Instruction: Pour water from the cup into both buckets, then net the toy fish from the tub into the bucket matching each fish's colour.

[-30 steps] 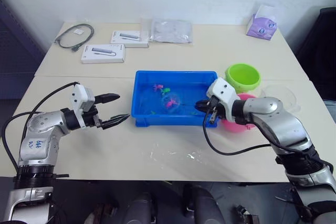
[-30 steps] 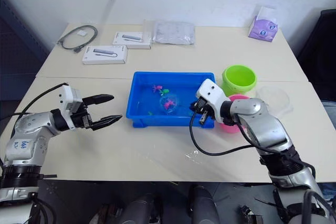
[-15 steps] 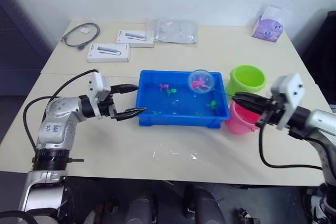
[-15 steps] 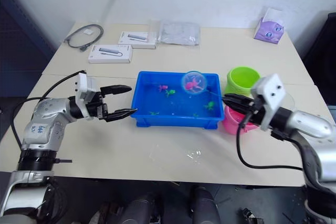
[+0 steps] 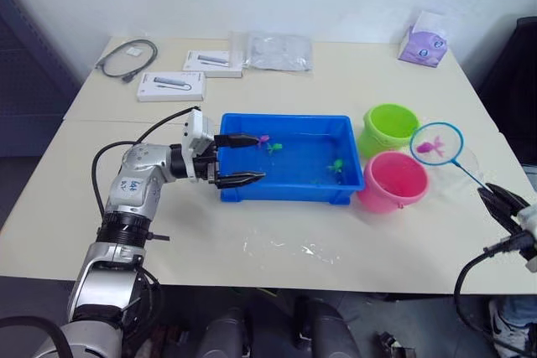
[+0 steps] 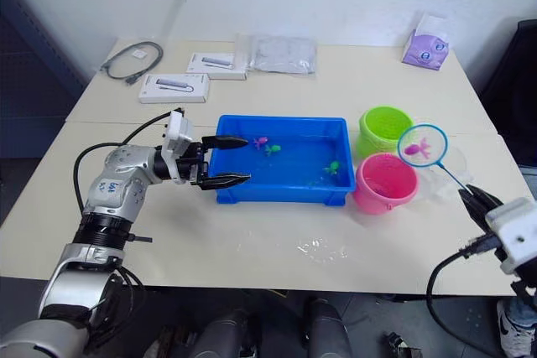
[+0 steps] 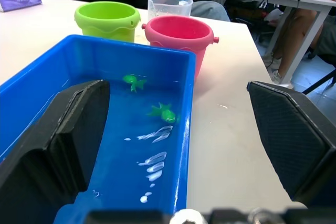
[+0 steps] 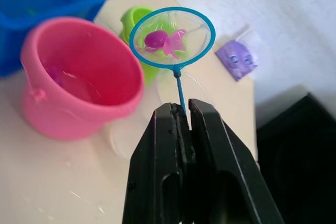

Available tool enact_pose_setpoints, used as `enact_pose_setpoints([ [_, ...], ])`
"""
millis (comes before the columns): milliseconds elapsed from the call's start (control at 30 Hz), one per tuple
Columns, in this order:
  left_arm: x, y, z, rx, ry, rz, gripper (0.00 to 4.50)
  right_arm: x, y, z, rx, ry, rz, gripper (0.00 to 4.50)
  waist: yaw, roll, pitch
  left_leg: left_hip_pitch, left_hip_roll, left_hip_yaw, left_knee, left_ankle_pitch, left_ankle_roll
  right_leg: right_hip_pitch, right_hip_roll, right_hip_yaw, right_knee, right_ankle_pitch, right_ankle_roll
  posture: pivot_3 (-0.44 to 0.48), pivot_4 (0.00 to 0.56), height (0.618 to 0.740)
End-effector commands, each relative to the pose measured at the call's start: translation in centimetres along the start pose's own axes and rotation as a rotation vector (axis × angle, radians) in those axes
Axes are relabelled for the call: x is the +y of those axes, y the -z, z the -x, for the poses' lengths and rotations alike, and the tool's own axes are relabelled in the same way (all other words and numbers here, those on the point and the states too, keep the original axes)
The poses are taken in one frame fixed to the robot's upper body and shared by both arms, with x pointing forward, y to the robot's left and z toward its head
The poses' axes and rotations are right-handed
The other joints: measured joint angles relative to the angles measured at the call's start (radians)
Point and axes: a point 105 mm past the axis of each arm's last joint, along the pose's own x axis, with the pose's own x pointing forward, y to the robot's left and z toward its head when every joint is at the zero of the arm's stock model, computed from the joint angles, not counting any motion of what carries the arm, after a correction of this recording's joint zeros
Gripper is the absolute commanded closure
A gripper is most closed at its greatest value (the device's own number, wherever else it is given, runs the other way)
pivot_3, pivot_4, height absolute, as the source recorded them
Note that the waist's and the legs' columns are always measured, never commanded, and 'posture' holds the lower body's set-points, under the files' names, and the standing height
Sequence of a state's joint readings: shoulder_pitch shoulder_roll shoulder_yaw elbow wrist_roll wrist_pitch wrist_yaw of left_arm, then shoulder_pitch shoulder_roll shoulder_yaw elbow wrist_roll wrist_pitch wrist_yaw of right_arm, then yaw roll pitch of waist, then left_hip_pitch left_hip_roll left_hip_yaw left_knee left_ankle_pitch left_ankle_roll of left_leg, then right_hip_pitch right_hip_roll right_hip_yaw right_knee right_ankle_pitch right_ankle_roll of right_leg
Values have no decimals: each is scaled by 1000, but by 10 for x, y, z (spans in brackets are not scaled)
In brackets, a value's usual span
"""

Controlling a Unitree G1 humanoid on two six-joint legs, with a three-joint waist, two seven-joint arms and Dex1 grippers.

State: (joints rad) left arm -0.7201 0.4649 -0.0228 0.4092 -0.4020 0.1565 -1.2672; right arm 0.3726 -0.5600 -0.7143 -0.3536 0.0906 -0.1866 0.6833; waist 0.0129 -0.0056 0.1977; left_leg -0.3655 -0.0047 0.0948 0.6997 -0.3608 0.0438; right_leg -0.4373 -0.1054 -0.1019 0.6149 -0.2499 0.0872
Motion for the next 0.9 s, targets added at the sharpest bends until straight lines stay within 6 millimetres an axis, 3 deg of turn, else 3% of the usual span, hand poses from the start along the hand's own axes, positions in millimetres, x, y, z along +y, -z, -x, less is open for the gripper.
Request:
enact_pose_setpoints([
  [33, 1, -9, -1, -7, 16, -42, 9, -2, -2, 6, -46, 62, 133, 4500, -2, 0, 0, 0, 0, 0, 0, 0, 0, 0, 0, 0, 0, 0, 0, 0, 150, 740],
  [233, -1, -8, -1, -9, 14, -40, 9, 9, -4, 1, -93, 61, 264, 4500, -10, 0, 0, 1, 0, 0, 0, 0, 0, 1, -1, 0, 0, 0, 0, 0, 150, 740],
  [500, -6, -7, -9, -29, 26, -42, 9, 18, -7, -10, -127, -24, 748, 4500, -13, 0, 0, 5, 0, -1, 0, 0, 0, 6, -3, 3, -2, 0, 0, 0, 150, 740],
  [667, -9, -4, -8, -26, 12, -42, 9, 15, -7, -8, -149, 23, 875, 4500, -12, 0, 0, 8, 0, -1, -2, 0, -1, 9, -5, 8, -4, 0, -1, 0, 150, 740],
  [733, -8, -3, -4, -26, -12, -44, 9, 14, -8, -8, -169, 44, 843, 4500, -13, 0, 0, 8, 0, -1, -1, 0, -1, 9, -5, 9, -4, 0, -1, 0, 150, 740],
  [800, -6, -2, 6, -25, -46, -45, 9, 16, -10, -9, -193, 43, 636, 4500, -15, 0, 0, 9, 0, -1, -2, 0, -1, 9, -5, 9, -4, 0, -1, 0, 150, 740],
  [900, -1, 2, 30, -11, -130, -34, 9, 27, -33, -20, -258, -29, 139, 4500, -24, 0, 0, 11, 2, -1, -2, 0, -1, 10, -5, 10, -5, -1, -1, 0, 150, 740],
])
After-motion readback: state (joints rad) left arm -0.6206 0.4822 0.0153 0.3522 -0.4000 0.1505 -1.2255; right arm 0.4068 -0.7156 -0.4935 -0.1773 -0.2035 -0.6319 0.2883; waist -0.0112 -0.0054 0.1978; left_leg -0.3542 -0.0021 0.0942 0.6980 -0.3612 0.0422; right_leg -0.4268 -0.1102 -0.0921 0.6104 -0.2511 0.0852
